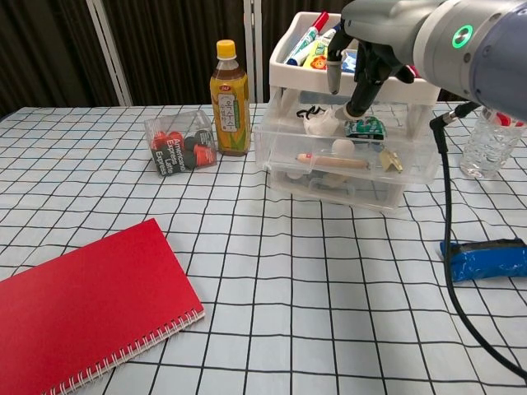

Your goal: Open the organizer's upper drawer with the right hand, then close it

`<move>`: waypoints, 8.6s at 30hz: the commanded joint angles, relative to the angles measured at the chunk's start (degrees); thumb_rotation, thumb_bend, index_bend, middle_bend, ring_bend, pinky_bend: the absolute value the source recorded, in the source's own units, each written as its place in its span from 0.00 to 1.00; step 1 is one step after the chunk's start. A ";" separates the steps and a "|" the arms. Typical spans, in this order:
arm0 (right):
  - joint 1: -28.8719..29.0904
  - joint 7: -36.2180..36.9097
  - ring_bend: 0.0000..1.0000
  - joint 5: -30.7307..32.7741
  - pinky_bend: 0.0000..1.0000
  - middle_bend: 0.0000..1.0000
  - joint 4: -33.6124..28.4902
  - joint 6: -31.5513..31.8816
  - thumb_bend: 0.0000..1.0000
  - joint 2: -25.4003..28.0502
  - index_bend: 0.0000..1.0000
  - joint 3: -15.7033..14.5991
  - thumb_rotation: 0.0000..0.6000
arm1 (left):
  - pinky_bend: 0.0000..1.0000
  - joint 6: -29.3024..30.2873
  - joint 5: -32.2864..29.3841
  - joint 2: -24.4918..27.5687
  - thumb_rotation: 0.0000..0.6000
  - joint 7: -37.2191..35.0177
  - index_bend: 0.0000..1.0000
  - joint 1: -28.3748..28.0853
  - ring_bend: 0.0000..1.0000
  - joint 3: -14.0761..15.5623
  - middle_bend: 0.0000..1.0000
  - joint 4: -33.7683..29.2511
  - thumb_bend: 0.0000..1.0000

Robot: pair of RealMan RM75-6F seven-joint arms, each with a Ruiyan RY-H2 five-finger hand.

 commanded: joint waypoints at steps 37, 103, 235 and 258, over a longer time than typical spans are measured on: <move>-2.74 20.88 1.00 -37.58 0.79 1.00 9.17 -29.35 0.15 19.16 0.45 -12.46 1.00 | 0.00 -1.70 -1.39 -0.69 1.00 1.64 0.00 -0.88 0.00 -0.45 0.00 -0.07 0.15; -0.93 25.58 1.00 -47.74 0.79 1.00 27.98 -33.01 0.14 10.50 0.44 -12.89 1.00 | 0.00 -4.17 -5.68 1.31 1.00 -1.87 0.00 -2.33 0.00 -2.68 0.00 0.22 0.16; -27.32 21.57 1.00 -57.16 0.79 1.00 16.49 -8.53 0.22 35.50 0.60 -18.07 1.00 | 0.00 -0.10 0.07 2.03 1.00 -1.16 0.00 -0.52 0.00 -0.48 0.00 -1.91 0.16; -41.87 45.91 0.45 -60.64 0.32 0.45 33.32 11.65 0.16 23.21 0.27 -18.15 1.00 | 0.00 0.91 0.45 -0.69 1.00 2.35 0.00 0.39 0.00 0.34 0.00 -1.46 0.16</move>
